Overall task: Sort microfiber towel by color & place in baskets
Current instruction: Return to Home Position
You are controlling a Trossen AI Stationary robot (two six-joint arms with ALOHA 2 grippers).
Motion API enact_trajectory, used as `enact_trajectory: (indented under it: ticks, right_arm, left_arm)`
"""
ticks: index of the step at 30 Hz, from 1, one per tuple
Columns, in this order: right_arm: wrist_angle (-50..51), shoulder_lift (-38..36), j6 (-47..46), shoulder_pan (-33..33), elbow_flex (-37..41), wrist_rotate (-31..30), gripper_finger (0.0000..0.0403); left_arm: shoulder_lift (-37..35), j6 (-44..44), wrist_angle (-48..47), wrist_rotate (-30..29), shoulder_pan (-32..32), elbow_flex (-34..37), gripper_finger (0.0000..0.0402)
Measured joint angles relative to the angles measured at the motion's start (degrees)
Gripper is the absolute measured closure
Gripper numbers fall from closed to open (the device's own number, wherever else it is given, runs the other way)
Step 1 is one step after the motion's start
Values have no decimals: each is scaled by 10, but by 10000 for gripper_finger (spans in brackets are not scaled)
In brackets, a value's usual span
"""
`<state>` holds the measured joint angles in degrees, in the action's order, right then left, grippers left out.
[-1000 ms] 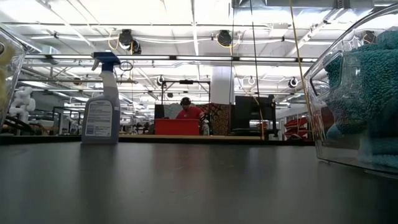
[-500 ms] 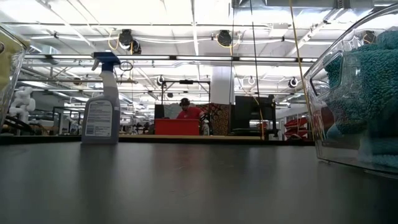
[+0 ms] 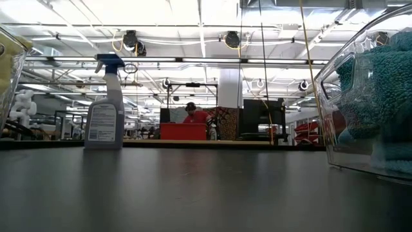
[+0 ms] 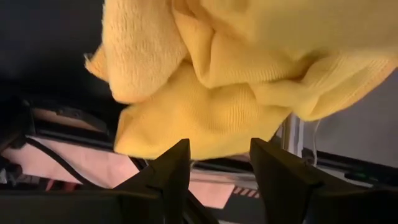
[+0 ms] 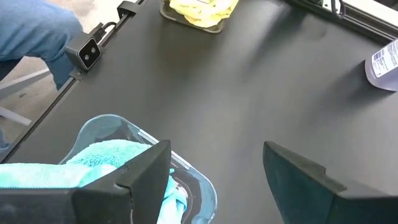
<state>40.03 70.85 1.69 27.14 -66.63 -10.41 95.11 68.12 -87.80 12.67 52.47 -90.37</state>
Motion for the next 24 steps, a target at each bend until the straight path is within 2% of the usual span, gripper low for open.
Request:
enact_trajectory:
  ticks: [4, 8, 11, 14, 20, 24]
  right_arm:
    - [0, 0, 2, 0, 0, 0, 156]
    - [-1, 0, 14, 0, 0, -1, 156]
    - [-11, -1, 24, 0, 0, -1, 156]
    - [-18, -14, 26, 0, 1, 0, 156]
    - [-21, -65, 22, 0, 1, 0, 156]
    - [-12, -110, 25, 0, 0, 0, 156]
  left_arm:
    - [0, 7, -6, 8, 2, 0, 226]
    - [-2, -2, -12, -67, 2, 0, 226]
    - [-6, -36, -10, -161, 2, 0, 226]
    - [-12, -81, -4, -280, 2, 0, 226]
    - [-31, -167, 18, -526, 1, 0, 226]
    - [-49, -205, 17, -663, 1, 0, 226]
